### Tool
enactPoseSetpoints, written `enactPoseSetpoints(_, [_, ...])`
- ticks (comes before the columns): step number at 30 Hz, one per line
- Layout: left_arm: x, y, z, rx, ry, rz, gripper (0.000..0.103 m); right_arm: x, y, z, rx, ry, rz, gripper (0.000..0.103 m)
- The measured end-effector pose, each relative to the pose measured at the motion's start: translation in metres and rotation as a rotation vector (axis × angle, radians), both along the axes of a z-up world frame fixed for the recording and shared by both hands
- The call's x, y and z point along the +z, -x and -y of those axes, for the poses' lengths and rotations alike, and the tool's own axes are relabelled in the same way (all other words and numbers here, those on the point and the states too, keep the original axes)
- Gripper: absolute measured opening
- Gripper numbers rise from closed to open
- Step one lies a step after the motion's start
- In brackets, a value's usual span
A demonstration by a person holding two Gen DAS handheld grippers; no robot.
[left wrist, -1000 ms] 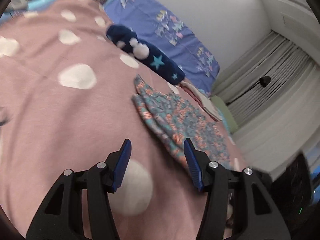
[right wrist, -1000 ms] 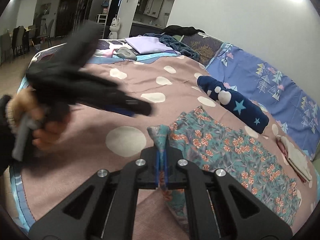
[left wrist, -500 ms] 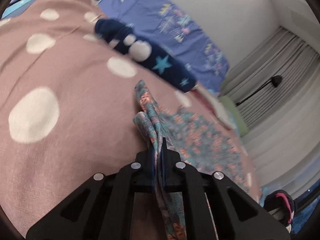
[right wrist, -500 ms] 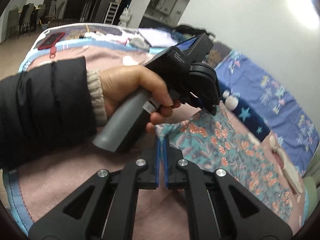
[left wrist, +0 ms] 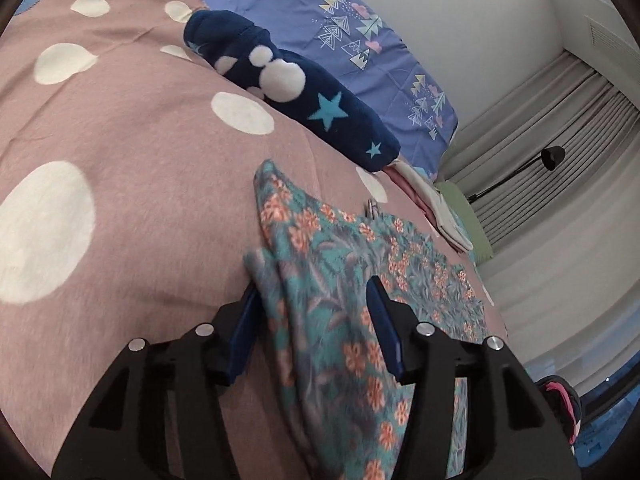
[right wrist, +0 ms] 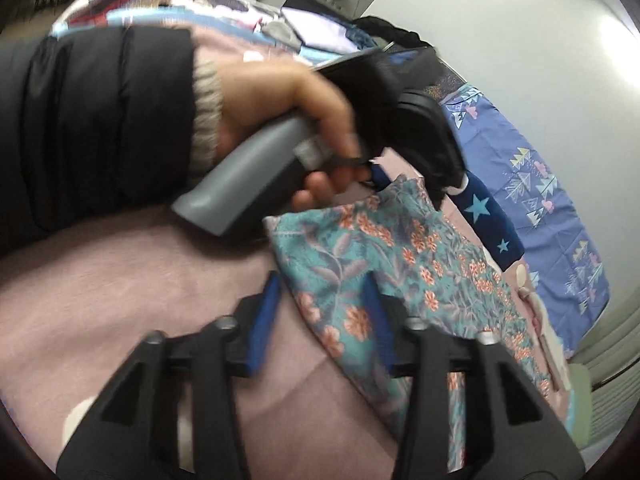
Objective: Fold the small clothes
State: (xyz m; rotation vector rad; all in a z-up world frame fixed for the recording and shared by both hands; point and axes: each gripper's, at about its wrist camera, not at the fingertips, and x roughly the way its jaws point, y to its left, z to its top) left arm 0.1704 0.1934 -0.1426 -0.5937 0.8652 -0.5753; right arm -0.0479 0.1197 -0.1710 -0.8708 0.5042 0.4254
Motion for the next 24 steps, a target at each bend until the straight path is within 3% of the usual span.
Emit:
enactPoseSetpoints(1, [-0.001,-0.005,0.001,0.002,-0.003,-0.001,0.028,0.0,-0.005,-0.003,-0.006,-0.001,0.012,0.048])
enactPoseSetpoints(2, [-0.005,-0.011,0.001,-0.001,0.007,-0.017,0.005,0.001,-0.009,-0.005,-0.011,-0.008,0.007,0.039])
enactPoseSetpoints(3, [-0.008,-0.015,0.0,-0.002,0.034,-0.033,0.005,0.004,-0.014,-0.005,-0.025,-0.035,-0.014,0.002])
enactPoseSetpoints(5, [-0.001,-0.004,-0.012,0.018,0.102,0.028,0.005,0.026,-0.013,0.006,-0.043,-0.164,-0.036,0.003])
enactPoseSetpoints(7, [0.007,0.002,-0.014,0.017,0.094,0.085,0.005,0.033,-0.011,0.009,-0.048,-0.194,-0.016,0.003])
enactPoseSetpoints(11, [-0.007,-0.007,-0.011,0.032,0.046,-0.013,0.005,0.017,-0.024,0.01,-0.063,-0.154,-0.091,0.003])
enactPoseSetpoints(13, [-0.005,-0.005,-0.013,0.034,0.062,-0.003,0.006,0.022,-0.021,0.01,-0.064,-0.161,-0.07,0.004])
enactPoseSetpoints(16, [-0.005,-0.006,-0.009,0.036,0.021,-0.014,0.007,0.024,-0.02,0.011,-0.067,-0.171,-0.081,0.004])
enactPoseSetpoints(19, [-0.006,-0.007,-0.008,0.038,0.011,-0.014,0.008,0.019,-0.022,0.01,-0.082,-0.157,-0.088,0.016])
enactPoseSetpoints(20, [-0.006,-0.007,-0.008,0.037,0.009,-0.016,0.008,0.017,-0.023,0.009,-0.087,-0.149,-0.086,0.026])
enactPoseSetpoints(21, [-0.006,-0.008,-0.007,0.035,0.004,-0.019,0.008,0.014,-0.024,0.006,-0.096,-0.134,-0.09,0.026])
enactPoseSetpoints(22, [-0.007,-0.009,-0.005,0.033,-0.003,-0.022,0.008,0.012,-0.026,0.006,-0.101,-0.126,-0.097,0.026])
enactPoseSetpoints(23, [-0.006,-0.01,-0.003,0.031,-0.016,-0.024,0.007,0.01,-0.027,0.005,-0.108,-0.125,-0.099,0.011])
enactPoseSetpoints(24, [-0.005,-0.01,-0.002,0.03,-0.026,-0.023,0.007,0.012,-0.03,0.008,-0.111,-0.147,-0.111,0.007])
